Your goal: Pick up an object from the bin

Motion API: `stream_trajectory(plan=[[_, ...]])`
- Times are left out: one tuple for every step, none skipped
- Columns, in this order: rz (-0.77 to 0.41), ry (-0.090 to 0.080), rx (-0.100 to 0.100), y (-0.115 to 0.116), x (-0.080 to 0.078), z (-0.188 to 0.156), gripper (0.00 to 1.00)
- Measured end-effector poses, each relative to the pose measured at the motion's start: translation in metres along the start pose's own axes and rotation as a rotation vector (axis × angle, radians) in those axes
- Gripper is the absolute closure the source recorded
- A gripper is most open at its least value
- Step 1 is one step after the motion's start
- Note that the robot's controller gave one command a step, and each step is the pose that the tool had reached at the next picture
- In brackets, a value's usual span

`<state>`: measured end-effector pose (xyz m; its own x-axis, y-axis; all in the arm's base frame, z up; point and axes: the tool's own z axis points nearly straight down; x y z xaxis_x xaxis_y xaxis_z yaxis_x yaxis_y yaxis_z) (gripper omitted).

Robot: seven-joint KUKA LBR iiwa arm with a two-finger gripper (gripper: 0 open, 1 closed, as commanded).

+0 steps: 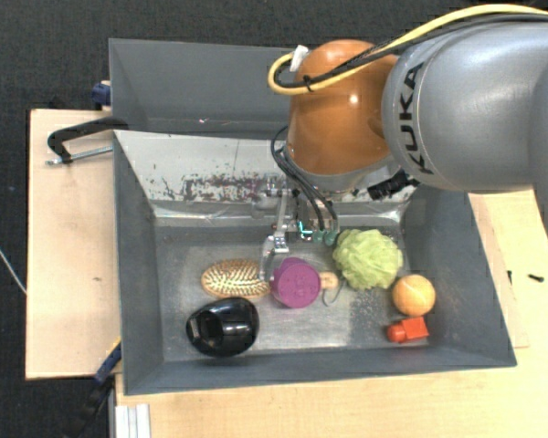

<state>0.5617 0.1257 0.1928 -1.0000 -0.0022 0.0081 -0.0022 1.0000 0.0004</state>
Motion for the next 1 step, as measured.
stream_trajectory(plan=[[0.002, -0.009, -0.001, -0.0006, -0.0018, -0.0046, 0.00]])
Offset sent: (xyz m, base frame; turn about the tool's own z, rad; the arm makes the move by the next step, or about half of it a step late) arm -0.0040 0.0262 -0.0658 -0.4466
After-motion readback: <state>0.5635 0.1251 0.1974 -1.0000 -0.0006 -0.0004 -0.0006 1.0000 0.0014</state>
